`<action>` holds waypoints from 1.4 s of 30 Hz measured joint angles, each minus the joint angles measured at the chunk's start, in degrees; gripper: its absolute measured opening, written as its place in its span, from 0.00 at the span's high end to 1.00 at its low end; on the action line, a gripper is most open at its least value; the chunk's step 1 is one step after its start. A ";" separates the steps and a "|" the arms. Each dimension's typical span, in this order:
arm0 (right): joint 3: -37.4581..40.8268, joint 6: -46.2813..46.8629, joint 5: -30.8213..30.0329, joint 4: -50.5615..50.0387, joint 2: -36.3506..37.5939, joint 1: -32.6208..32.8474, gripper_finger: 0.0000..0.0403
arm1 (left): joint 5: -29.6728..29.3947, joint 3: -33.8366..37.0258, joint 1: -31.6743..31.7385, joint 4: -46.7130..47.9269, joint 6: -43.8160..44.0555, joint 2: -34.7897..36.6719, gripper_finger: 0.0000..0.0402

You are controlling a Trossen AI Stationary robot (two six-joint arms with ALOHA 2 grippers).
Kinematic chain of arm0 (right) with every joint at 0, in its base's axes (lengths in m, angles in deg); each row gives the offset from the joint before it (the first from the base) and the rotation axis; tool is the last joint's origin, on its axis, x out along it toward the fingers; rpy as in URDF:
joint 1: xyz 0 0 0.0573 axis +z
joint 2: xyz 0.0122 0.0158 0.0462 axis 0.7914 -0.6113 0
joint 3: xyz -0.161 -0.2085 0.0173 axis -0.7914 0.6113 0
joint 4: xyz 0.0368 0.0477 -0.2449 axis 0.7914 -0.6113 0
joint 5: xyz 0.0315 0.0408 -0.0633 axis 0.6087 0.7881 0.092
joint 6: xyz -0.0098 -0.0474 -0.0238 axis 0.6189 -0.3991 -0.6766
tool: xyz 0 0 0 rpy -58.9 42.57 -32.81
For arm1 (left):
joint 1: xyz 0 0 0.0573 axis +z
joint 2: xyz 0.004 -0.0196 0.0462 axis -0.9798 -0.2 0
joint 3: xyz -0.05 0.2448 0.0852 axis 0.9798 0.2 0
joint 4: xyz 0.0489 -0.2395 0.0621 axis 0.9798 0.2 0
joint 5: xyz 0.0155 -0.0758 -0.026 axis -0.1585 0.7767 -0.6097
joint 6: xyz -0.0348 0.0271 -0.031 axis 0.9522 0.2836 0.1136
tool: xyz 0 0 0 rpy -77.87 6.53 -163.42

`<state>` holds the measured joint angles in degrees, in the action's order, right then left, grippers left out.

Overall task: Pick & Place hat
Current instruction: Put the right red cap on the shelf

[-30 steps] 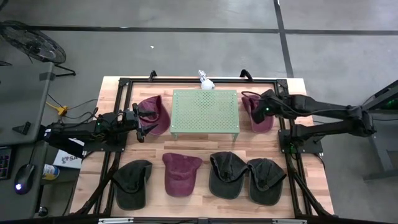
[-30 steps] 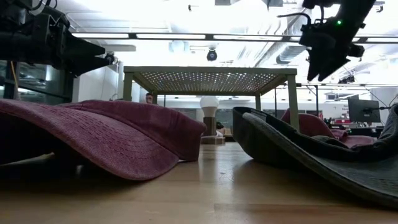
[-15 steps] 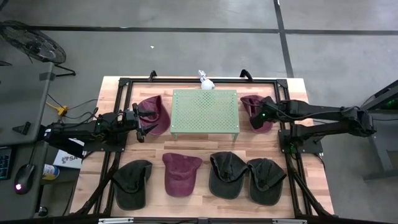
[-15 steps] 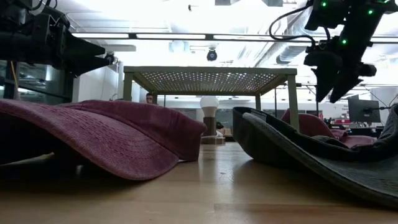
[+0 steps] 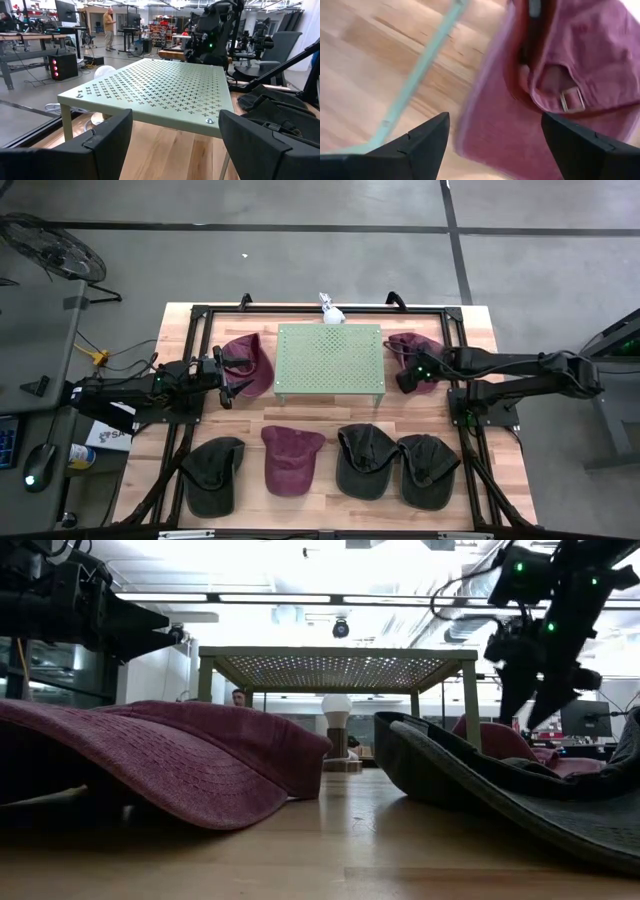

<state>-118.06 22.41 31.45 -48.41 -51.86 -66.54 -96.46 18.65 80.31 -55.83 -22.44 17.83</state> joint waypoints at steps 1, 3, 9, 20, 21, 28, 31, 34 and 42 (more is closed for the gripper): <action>0.57 0.12 -0.02 0.51 -0.37 0.00 0.23 | 0.00 0.00 -0.02 -0.02 0.00 0.01 0.28; 1.37 0.16 -0.09 2.03 -1.13 0.00 0.23 | 0.00 0.00 0.00 0.00 0.00 0.00 0.28; 1.77 -0.11 -0.20 5.75 -2.74 0.00 0.23 | 0.02 0.00 0.00 -0.02 0.00 0.02 0.28; 1.76 -0.27 -0.31 5.58 -4.61 0.02 0.44 | 0.22 0.00 0.00 0.00 0.00 0.02 0.28; 1.76 -0.28 -0.28 5.54 -4.61 0.02 0.48 | 0.23 0.00 0.00 -0.01 -0.02 0.02 0.28; 1.76 -0.33 -0.17 4.77 -4.59 0.00 0.72 | 0.22 0.00 0.00 0.00 0.00 0.00 0.28; 1.74 -1.44 0.35 4.53 -4.54 0.00 0.82 | 0.20 0.00 0.00 -0.01 0.00 0.01 0.28; 1.51 -1.83 0.72 4.08 -4.00 0.00 0.91 | 0.20 0.00 0.00 -0.02 0.00 0.01 0.28; -6.17 -3.32 -3.64 -8.28 -3.40 0.00 0.96 | 0.17 0.00 0.00 -0.02 0.00 0.02 0.28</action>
<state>-124.23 19.10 27.82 -56.69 -55.27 -66.54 -96.29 18.65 80.31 -55.85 -22.44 17.85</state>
